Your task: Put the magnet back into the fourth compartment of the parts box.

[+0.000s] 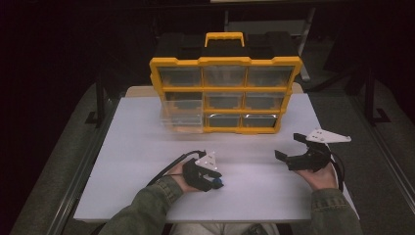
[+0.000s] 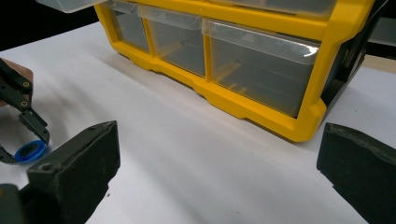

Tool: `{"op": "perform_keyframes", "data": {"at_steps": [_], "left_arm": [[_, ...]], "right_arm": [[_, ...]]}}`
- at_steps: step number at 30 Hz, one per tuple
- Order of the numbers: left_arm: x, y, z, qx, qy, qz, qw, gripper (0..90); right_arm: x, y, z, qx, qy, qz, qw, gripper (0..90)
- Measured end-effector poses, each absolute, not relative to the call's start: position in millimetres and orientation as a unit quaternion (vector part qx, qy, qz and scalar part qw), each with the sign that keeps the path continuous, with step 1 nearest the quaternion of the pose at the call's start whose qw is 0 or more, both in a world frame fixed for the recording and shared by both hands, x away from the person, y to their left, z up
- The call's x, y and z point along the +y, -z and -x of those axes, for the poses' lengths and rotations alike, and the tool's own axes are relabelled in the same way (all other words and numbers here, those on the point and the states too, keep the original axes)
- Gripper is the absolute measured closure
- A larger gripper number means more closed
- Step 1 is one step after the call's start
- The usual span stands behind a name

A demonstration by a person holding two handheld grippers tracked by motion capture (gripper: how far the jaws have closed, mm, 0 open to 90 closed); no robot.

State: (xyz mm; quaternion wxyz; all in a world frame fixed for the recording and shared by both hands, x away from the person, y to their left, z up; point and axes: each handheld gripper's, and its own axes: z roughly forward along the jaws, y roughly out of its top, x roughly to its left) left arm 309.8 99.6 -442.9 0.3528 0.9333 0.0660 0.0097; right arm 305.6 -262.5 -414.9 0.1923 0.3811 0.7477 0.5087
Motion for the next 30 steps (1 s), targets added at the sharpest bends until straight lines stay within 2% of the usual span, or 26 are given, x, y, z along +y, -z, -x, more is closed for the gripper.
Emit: {"op": "perform_keyframes", "data": {"at_steps": [30], "left_arm": [[130, 399, -315, 0.101, -0.016, -0.9, 0.425, 62.2]], "right_arm": [[-262, 416, -306, 0.75, -0.505, -0.382, 0.19, 0.0]]}}
